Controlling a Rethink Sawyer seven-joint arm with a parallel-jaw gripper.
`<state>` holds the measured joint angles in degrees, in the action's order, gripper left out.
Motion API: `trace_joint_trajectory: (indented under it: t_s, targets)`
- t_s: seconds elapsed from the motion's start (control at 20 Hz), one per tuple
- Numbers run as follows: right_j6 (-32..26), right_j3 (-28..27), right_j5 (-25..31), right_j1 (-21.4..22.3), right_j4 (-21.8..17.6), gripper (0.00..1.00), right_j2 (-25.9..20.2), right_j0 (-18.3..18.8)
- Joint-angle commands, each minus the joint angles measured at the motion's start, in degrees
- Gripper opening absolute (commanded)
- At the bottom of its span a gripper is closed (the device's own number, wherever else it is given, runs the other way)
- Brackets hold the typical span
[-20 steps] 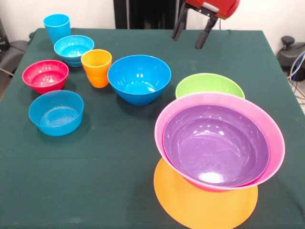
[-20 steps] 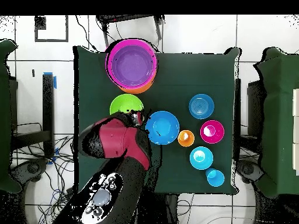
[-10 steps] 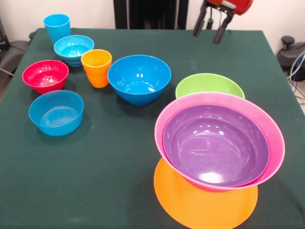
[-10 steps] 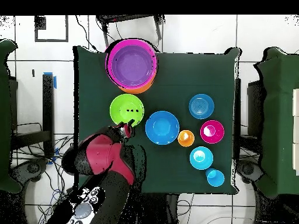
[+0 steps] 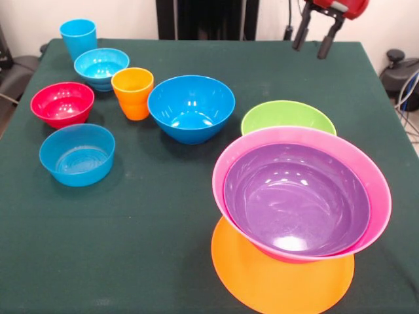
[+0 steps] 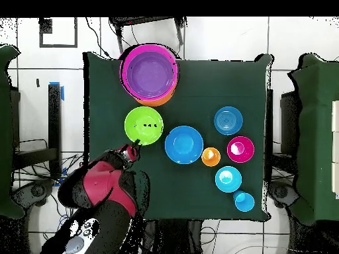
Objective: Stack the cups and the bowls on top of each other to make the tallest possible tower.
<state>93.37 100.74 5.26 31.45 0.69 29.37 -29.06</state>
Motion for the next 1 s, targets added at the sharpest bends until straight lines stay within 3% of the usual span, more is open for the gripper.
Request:
trace_joint_trajectory:
  t_s: [0.05,0.4,1.0]
  targets:
    - [8.6,0.9,-3.0,-6.3,-2.0,1.00,-5.8,-0.8]
    - [8.1,-1.3,-5.0,-9.0,-1.8,1.00,-6.5,-0.5]
    - [6.8,-2.0,-4.6,-8.9,-2.2,1.00,-7.2,0.4]
